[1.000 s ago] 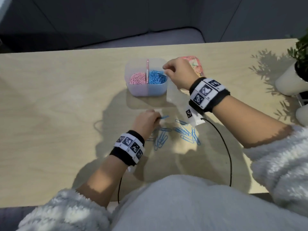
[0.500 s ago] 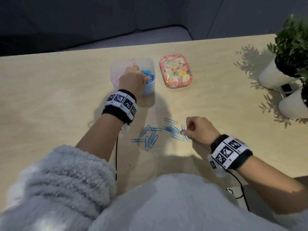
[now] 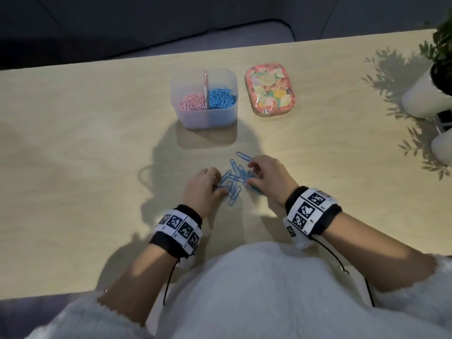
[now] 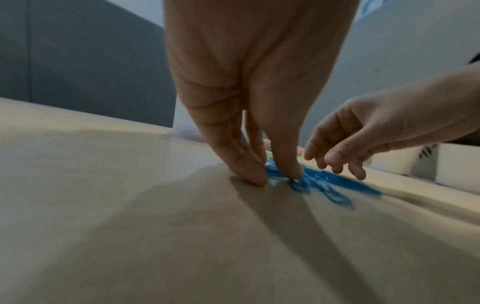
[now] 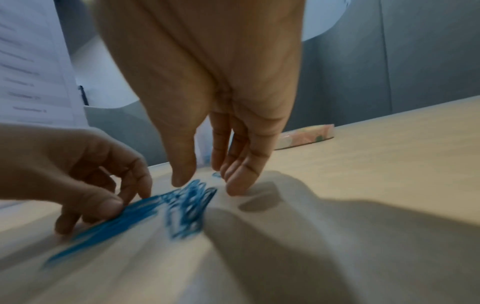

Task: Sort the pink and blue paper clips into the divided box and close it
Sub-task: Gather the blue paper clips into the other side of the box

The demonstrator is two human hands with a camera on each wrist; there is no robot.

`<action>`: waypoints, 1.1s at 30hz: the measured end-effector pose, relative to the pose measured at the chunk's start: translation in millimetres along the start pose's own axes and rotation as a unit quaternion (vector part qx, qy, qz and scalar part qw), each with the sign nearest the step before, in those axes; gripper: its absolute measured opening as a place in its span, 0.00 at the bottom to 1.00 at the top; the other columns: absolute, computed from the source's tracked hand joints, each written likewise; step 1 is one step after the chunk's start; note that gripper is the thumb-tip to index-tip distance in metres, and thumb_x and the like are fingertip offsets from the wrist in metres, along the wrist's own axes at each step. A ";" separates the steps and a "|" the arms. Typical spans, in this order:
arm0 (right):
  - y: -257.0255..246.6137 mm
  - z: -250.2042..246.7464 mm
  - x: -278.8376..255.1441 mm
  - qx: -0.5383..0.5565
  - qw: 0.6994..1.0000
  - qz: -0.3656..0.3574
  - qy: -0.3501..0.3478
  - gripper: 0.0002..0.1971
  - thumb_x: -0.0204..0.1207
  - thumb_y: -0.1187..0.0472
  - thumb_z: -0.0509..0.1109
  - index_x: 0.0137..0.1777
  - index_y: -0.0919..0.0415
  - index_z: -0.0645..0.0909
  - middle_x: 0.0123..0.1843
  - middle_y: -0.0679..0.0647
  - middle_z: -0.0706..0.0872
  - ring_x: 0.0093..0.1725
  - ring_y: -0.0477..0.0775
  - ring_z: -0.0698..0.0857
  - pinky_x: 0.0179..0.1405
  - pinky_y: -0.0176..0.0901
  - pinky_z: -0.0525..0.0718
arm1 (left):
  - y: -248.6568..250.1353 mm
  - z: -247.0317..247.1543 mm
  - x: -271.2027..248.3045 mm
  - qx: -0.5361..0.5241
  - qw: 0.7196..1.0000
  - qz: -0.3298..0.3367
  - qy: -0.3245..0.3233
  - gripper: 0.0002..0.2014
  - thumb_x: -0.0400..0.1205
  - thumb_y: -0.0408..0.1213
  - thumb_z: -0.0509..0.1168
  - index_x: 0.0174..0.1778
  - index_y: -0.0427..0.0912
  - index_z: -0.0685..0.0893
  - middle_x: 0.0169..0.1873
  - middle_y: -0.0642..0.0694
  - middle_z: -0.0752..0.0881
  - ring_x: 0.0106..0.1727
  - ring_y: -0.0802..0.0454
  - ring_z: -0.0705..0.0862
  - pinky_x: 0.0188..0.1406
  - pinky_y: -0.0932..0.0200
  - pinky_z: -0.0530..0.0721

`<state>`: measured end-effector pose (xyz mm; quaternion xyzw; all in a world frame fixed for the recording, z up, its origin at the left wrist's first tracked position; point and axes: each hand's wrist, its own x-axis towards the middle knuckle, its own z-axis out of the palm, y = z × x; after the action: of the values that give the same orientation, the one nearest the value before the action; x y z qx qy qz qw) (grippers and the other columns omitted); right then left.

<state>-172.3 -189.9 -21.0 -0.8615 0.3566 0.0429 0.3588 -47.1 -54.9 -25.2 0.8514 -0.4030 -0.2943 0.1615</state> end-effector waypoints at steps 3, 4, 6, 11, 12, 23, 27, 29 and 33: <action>7.4 -19.6 8.4 -0.016 1.000 0.016 0.015 0.31 0.63 0.52 0.80 0.64 0.64 0.77 0.59 0.60 0.79 0.58 0.58 0.80 0.59 0.46 0.76 | 3.9 -2.9 7.6 -0.011 0.999 0.038 0.006 0.19 0.73 0.43 0.72 0.56 0.37 0.81 0.52 0.39 0.82 0.50 0.40 0.83 0.51 0.51 0.78; 9.8 -24.3 11.6 -0.038 0.999 0.018 -0.001 0.36 0.60 0.48 0.81 0.65 0.64 0.76 0.60 0.61 0.78 0.60 0.59 0.78 0.62 0.48 0.77 | 4.8 -4.7 8.5 -0.001 0.999 0.050 0.011 0.24 0.72 0.45 0.74 0.60 0.38 0.80 0.54 0.39 0.80 0.52 0.40 0.82 0.53 0.50 0.78; 8.8 -26.1 15.0 -0.082 0.996 0.008 -0.041 0.40 0.55 0.43 0.82 0.63 0.64 0.75 0.59 0.61 0.76 0.60 0.61 0.76 0.61 0.55 0.78 | 5.7 -5.1 7.7 0.047 0.997 0.063 0.004 0.37 0.65 0.52 0.77 0.67 0.40 0.75 0.59 0.39 0.75 0.58 0.41 0.76 0.60 0.50 0.75; -9.8 0.2 10.5 -0.111 0.987 -0.075 -0.093 0.40 0.59 0.47 0.80 0.70 0.58 0.71 0.60 0.58 0.72 0.61 0.57 0.72 0.58 0.54 0.80 | 12.4 9.2 3.1 0.118 0.990 0.076 -0.003 0.43 0.59 0.57 0.78 0.67 0.38 0.73 0.57 0.39 0.74 0.56 0.41 0.72 0.58 0.51 0.73; -11.3 5.8 8.7 -0.102 0.987 -0.082 -0.090 0.36 0.62 0.51 0.79 0.70 0.58 0.72 0.60 0.58 0.73 0.61 0.57 0.72 0.58 0.54 0.80 | 13.4 11.4 3.5 0.102 0.992 0.070 -0.006 0.40 0.62 0.53 0.78 0.67 0.38 0.73 0.58 0.39 0.74 0.56 0.41 0.73 0.58 0.51 0.73; -12.1 14.2 11.4 -0.145 0.985 -0.081 -0.050 0.09 0.75 0.70 0.62 0.54 0.68 0.78 0.55 0.64 0.80 0.57 0.64 0.77 0.55 0.53 0.76 | 5.9 3.4 20.4 0.136 0.982 0.134 -0.005 0.11 0.83 0.34 0.60 0.56 0.31 0.80 0.52 0.33 0.81 0.53 0.35 0.78 0.51 0.42 0.77; -7.2 10.0 16.5 -0.102 0.992 -0.054 -0.045 0.08 0.72 0.71 0.65 0.51 0.68 0.79 0.53 0.65 0.80 0.54 0.65 0.78 0.52 0.50 0.73 | 4.4 -4.2 25.0 0.181 0.973 0.139 -0.012 0.12 0.84 0.34 0.56 0.57 0.31 0.79 0.52 0.32 0.80 0.55 0.35 0.79 0.48 0.41 0.78; -6.4 2.4 20.6 -0.049 0.997 -0.028 -0.045 0.07 0.71 0.70 0.68 0.49 0.69 0.81 0.52 0.65 0.83 0.52 0.63 0.80 0.48 0.46 0.72 | 6.3 -8.2 26.7 0.200 0.971 0.130 -0.030 0.13 0.85 0.35 0.54 0.59 0.32 0.78 0.55 0.33 0.79 0.57 0.37 0.79 0.51 0.42 0.76; -12.0 -26.1 37.0 0.028 0.998 0.002 -0.063 0.04 0.70 0.68 0.73 0.42 0.69 0.83 0.38 0.61 0.83 0.34 0.52 0.80 0.37 0.38 0.72 | 3.1 -10.2 27.6 0.166 0.979 0.118 -0.026 0.11 0.83 0.34 0.57 0.56 0.34 0.80 0.52 0.34 0.82 0.53 0.36 0.81 0.51 0.43 0.76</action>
<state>-141.8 -222.6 -6.9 -0.8459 0.3361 0.0879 0.4046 -28.6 -78.0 -26.0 0.8050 -0.5478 -0.2239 0.0411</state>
